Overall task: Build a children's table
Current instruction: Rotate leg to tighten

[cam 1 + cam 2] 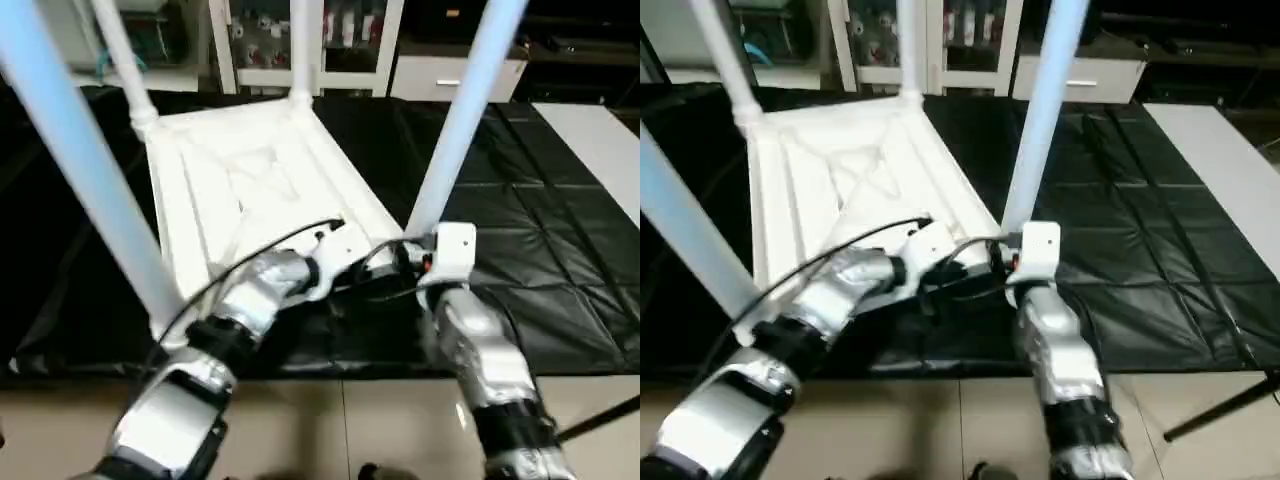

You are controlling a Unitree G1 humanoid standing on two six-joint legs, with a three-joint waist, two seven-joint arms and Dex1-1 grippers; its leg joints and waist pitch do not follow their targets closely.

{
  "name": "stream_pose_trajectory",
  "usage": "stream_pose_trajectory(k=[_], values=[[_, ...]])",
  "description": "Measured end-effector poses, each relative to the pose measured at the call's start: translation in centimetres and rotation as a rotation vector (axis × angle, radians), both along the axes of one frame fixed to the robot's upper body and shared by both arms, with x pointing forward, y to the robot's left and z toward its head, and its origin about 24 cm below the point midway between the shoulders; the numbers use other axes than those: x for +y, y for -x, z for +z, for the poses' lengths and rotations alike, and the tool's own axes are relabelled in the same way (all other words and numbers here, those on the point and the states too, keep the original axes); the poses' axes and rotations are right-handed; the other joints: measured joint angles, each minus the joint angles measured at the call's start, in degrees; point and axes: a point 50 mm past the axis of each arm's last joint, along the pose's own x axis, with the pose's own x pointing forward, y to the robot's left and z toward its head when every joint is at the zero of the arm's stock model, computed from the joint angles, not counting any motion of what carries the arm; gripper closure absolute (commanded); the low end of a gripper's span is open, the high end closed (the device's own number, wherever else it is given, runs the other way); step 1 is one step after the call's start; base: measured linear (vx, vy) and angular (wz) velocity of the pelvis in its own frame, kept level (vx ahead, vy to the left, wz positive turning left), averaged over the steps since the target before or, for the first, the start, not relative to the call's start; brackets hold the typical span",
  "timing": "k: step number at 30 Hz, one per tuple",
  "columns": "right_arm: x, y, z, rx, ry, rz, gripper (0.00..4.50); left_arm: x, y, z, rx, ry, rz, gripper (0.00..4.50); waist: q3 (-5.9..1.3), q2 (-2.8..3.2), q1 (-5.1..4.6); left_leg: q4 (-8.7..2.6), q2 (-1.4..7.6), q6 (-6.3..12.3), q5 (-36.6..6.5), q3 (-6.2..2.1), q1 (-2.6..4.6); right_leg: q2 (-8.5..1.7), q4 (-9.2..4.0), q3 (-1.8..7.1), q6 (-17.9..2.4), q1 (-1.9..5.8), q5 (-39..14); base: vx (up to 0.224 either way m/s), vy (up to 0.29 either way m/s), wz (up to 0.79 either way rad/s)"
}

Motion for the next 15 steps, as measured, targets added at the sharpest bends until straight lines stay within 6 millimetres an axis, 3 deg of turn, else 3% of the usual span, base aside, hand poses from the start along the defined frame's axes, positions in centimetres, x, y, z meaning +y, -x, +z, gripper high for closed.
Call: stream_pose_trajectory(k=[5,6,9,10,14,15], values=[[0.1,-0.3,0.1,-0.029,0.001,0.008,1.81,0.0,-0.2,0.2,-0.012,-0.003,0.004,4.50,-0.04,0.06,0.25,-0.02,0.03,0.01,0.0,0.01,0.06,0.00,0.07,-0.03,-0.3,0.02,0.6,0.000,0.000,0.00],[0.0,-0.2,0.1,-0.033,0.001,0.013,1.25,0.0,-0.2,0.2,-0.014,-0.003,0.001,4.50,-0.05,0.08,0.29,-0.07,0.03,0.02,0.0,0.01,0.07,0.01,0.08,-0.03,-0.3,0.02,0.6,0.000,0.000,0.00],[-0.5,0.4,0.0,-0.057,-0.003,0.082,1.05,0.4,-0.1,0.4,-0.014,-0.007,-0.038,4.50,-0.04,0.10,0.55,-0.30,0.07,0.03,0.0,0.07,0.10,0.04,0.07,-0.07,-0.3,-0.06,0.6,0.000,0.000,0.00],[-0.8,0.7,0.1,-0.061,0.006,0.112,0.76,0.6,0.0,0.4,-0.011,-0.008,-0.057,4.50,-0.04,0.15,0.62,-0.37,0.10,0.04,0.0,0.08,0.12,0.06,0.07,-0.09,-0.2,-0.08,0.6,0.000,0.000,0.00],[-1.9,2.0,0.5,-0.046,0.056,0.287,0.58,2.0,0.5,0.4,0.008,-0.007,-0.120,4.50,-0.04,0.21,0.83,-0.48,0.19,0.08,0.0,0.09,0.24,0.13,0.08,-0.12,-0.1,-0.04,0.5,0.000,0.000,0.00],[-2.3,2.5,0.8,-0.039,0.074,0.339,0.33,2.4,0.7,0.3,0.016,-0.010,-0.139,4.50,-0.03,0.22,0.94,-0.53,0.19,0.02,0.0,0.09,0.28,0.12,0.07,-0.11,-0.1,0.02,0.5,0.000,0.000,0.00]])
